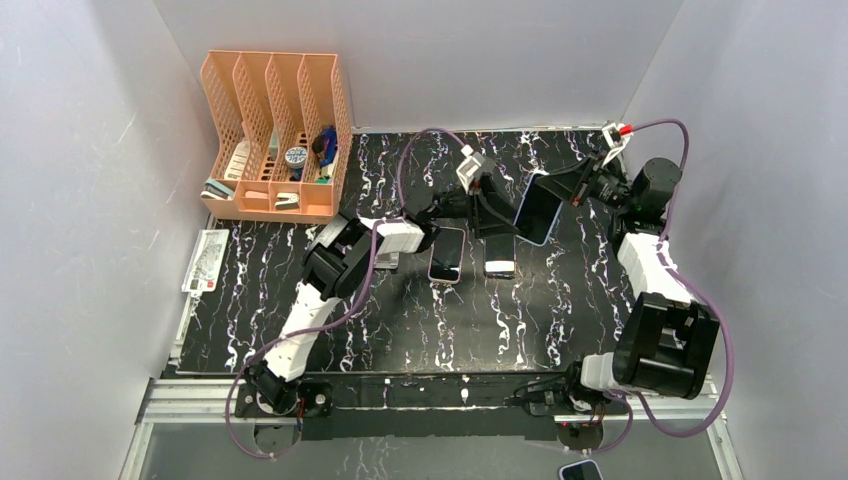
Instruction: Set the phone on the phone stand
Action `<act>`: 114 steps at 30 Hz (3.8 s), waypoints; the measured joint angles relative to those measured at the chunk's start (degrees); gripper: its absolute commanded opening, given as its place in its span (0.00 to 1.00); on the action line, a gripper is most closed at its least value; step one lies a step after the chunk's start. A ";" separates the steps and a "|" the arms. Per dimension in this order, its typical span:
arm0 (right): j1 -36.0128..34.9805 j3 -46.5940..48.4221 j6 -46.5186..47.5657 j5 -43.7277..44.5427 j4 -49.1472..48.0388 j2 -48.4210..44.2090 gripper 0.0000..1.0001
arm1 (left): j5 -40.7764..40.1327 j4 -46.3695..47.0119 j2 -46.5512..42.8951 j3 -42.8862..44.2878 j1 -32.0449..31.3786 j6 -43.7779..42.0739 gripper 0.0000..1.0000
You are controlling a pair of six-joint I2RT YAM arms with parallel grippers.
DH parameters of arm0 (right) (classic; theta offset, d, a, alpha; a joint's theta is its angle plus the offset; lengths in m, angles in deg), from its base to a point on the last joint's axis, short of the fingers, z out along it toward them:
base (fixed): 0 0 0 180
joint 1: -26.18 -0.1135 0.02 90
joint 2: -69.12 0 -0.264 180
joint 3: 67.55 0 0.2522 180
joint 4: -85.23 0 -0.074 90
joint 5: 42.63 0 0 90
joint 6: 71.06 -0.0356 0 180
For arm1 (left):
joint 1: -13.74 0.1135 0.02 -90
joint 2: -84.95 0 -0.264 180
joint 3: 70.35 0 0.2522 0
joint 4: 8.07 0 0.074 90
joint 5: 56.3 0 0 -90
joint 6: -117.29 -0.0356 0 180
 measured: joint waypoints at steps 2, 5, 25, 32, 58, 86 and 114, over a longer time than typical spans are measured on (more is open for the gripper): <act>0.96 0.55 -1.09 -0.22 -2.71 1.86 0.01 | -0.37 0.11 0.00 0.20 1.29 -0.04 0.79; 2.47 2.19 -3.58 -0.59 -8.66 6.05 0.01 | -0.83 0.09 0.00 0.20 3.39 -0.24 0.83; 3.98 13.53 -25.92 -6.14 -46.34 37.18 0.01 | -2.05 0.15 -0.50 0.20 11.32 -0.37 0.83; 4.11 18.36 -32.13 -6.03 -48.37 43.82 0.01 | -1.92 0.15 -0.50 0.20 11.72 -0.35 0.83; 1.25 23.30 -17.99 -6.21 -42.80 46.23 0.01 | -0.44 0.15 -0.48 0.37 12.50 0.09 0.82; 2.40 21.44 -14.40 -6.32 -40.44 46.01 0.01 | -0.09 0.15 -0.20 1.16 12.72 0.61 0.82; 2.86 19.65 -19.15 -6.58 -46.56 46.03 0.01 | 0.09 0.15 0.00 1.27 12.72 1.25 0.83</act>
